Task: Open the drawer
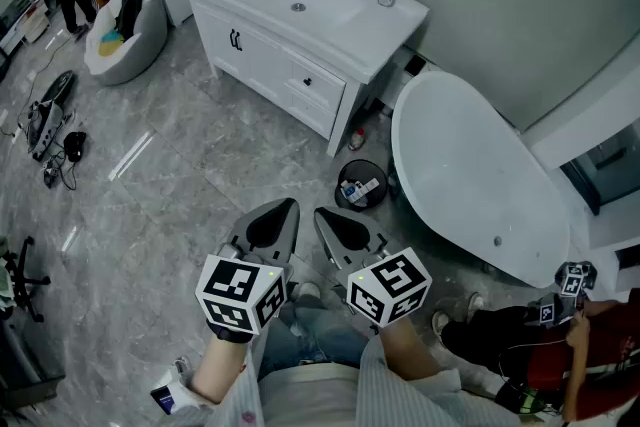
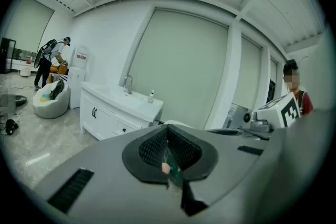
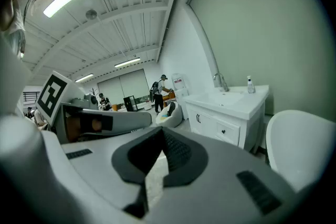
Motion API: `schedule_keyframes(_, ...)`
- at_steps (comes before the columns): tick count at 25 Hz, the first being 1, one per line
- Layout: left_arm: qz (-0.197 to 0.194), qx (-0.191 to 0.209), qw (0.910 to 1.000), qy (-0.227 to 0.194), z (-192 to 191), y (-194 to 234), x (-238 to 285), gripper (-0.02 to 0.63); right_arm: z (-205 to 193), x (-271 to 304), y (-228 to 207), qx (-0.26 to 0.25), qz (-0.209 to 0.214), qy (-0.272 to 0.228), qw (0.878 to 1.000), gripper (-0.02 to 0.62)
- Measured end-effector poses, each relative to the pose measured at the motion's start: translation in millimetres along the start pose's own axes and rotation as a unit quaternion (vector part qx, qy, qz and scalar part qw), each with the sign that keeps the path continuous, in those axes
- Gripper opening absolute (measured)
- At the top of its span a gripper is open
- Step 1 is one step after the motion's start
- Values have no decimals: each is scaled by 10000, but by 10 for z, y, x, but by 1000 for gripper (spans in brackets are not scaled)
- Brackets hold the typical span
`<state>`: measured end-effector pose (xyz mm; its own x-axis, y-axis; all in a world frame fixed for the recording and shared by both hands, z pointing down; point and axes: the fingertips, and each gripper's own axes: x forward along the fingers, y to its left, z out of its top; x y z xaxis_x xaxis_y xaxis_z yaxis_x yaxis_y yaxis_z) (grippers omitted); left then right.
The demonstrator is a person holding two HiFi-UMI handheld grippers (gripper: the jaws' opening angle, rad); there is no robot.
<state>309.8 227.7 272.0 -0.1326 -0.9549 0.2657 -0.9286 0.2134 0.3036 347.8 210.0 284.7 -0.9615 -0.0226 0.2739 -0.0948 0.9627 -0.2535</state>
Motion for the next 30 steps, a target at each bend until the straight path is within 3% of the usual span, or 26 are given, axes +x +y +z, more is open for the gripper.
schedule_keyframes(19,201,91,9996,-157,-93,-298,-57,15,-85,-306,-64,-56,154,-124,9998,9)
schedule_keyframes(30,141,83,9998,-135,-45,-195,81,15,-80,-221,-184,22,48,-69,10000,9)
